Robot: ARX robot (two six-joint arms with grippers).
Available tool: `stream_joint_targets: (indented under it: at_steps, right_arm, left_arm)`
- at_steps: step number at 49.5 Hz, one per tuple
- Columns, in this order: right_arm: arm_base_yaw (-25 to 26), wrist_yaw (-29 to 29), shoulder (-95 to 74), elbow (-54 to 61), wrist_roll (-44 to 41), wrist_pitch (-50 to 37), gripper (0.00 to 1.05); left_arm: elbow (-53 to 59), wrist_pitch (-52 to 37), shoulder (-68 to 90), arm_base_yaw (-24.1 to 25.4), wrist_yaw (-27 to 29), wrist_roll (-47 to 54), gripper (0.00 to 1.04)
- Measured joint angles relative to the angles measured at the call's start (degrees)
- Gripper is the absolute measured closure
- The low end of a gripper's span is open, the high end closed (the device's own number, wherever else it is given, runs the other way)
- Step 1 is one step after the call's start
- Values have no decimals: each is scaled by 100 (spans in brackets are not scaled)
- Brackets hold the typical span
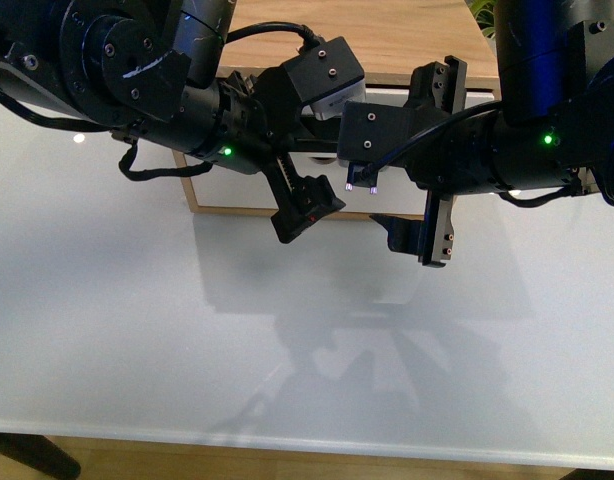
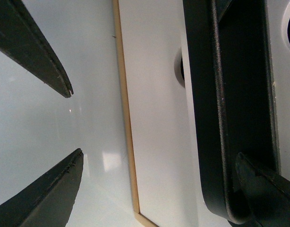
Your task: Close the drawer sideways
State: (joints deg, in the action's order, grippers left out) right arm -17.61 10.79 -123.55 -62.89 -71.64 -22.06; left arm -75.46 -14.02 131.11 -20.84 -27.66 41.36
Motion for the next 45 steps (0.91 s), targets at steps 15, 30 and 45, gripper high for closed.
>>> stream_joint_targets:
  at_steps: [15, 30, 45]
  right_arm:
    - [31, -59, -164, -210, 4, -125, 9]
    - [35, -72, -101, -81, 20, -262, 9]
    - [212, -179, 542, 557, 286, -422, 9]
  left_arm:
    - [-181, 55, 59, 24, 33, -13, 9]
    - [-20, -199, 15, 61, 87, -44, 9]
    - [702, -514, -546, 186, 17, -74, 9]
